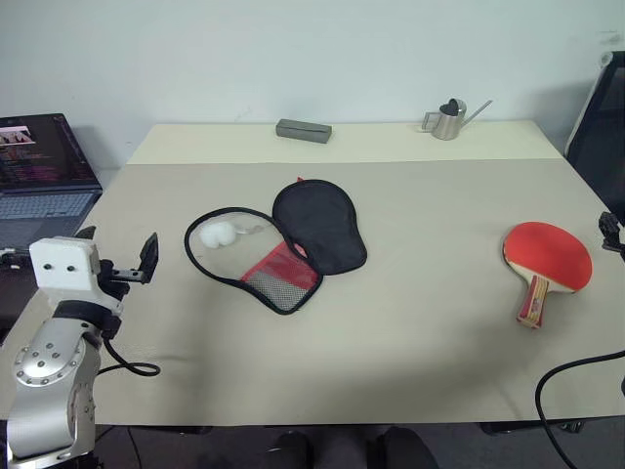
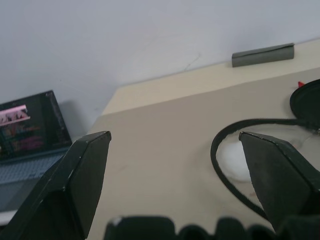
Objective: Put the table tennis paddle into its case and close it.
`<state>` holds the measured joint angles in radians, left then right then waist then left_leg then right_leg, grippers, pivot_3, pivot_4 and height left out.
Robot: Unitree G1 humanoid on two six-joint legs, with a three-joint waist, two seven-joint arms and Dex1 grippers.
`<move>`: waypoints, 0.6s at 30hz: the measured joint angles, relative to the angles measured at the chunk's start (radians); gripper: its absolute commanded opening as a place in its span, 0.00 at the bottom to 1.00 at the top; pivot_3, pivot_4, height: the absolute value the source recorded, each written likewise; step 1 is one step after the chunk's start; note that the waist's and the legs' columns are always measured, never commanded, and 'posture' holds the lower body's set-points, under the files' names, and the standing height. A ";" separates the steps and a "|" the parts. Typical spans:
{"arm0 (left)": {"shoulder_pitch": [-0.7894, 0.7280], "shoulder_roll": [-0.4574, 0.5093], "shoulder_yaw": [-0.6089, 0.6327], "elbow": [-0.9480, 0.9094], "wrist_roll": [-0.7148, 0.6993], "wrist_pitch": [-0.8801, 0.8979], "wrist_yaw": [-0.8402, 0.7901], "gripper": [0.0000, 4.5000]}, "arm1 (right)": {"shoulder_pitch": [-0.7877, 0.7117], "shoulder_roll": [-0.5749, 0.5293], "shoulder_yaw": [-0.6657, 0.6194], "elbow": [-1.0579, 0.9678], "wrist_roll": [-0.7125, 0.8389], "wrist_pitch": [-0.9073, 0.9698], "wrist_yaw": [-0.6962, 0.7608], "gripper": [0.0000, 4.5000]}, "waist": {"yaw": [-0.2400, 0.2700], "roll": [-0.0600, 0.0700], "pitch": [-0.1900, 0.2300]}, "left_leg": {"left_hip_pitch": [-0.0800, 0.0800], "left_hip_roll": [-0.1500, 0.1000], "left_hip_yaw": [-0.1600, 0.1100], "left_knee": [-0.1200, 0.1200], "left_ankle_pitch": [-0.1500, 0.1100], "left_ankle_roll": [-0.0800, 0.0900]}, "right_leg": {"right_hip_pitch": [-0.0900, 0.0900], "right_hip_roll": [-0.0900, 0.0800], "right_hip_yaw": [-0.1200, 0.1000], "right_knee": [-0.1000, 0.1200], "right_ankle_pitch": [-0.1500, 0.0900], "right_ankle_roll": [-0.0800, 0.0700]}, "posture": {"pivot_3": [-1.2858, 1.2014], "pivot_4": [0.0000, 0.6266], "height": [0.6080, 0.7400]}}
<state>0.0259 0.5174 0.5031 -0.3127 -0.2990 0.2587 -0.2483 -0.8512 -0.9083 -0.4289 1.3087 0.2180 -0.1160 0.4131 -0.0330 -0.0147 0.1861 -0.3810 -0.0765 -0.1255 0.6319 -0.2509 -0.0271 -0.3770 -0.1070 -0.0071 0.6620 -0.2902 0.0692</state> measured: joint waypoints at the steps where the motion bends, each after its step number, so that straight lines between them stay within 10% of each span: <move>1: 0.000 0.000 0.000 0.000 0.000 0.000 0.000 1.00 | 0.000 -0.001 0.000 0.000 0.000 0.000 0.000 0.99 | 0.000 0.000 0.000 | 0.000 0.000 0.000 0.000 0.000 0.000 | 0.000 0.000 0.000 0.000 0.000 0.000 | 0.52 0.24 1.00; 18: -0.003 0.027 0.077 0.090 -0.017 -0.094 -0.071 1.00 | -0.026 0.014 0.000 -0.001 0.001 0.002 0.083 0.99 | -0.002 0.000 0.000 | 0.000 0.000 0.000 0.000 0.000 0.000 | 0.000 0.000 0.000 0.000 0.000 0.000 | 0.52 0.24 1.00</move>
<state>0.0228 0.5442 0.5801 -0.2231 -0.3163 0.1648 -0.3190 -0.8767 -0.8948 -0.4285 1.3081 0.2190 -0.1135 0.4965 -0.0348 -0.0147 0.1861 -0.3807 -0.0760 -0.1252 0.6320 -0.2510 -0.0271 -0.3770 -0.1067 -0.0067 0.6622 -0.2901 0.0692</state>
